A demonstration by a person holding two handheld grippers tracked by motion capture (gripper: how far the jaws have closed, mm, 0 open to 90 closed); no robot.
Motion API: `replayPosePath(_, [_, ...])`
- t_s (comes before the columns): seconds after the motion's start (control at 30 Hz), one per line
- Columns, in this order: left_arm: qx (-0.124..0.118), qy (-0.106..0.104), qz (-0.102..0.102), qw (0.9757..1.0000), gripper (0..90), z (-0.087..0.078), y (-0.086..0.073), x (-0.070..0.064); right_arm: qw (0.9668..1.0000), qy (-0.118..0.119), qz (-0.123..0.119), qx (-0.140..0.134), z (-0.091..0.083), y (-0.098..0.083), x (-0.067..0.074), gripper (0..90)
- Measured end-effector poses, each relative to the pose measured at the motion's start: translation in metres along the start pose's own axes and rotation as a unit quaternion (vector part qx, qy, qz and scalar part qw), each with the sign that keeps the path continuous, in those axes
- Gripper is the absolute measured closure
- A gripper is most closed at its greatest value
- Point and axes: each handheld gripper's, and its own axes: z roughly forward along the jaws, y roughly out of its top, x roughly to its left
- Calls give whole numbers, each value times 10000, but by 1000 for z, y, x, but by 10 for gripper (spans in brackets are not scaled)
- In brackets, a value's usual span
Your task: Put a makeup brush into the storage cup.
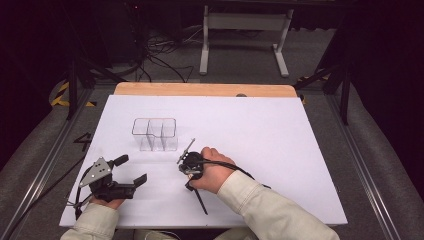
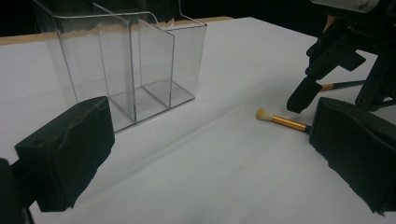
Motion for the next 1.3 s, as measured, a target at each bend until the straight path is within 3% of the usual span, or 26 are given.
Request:
replayPosePath(0.5, [-8,8,-10,10000,9,0,0,0,9989,-272,-33,377,5,4,5,672])
replayPosePath(0.77, [-9,17,5,10000,10,0,0,0,9976,-287,-292,559,5,7,13,823])
replayPosePath(1.03, [-23,26,63,10000,9,0,0,0,9976,-251,-221,611,5,8,12,841])
replayPosePath(1.3, [-212,-47,132,9997,3,0,3,-2,9980,-140,-147,596,4,7,10,842])
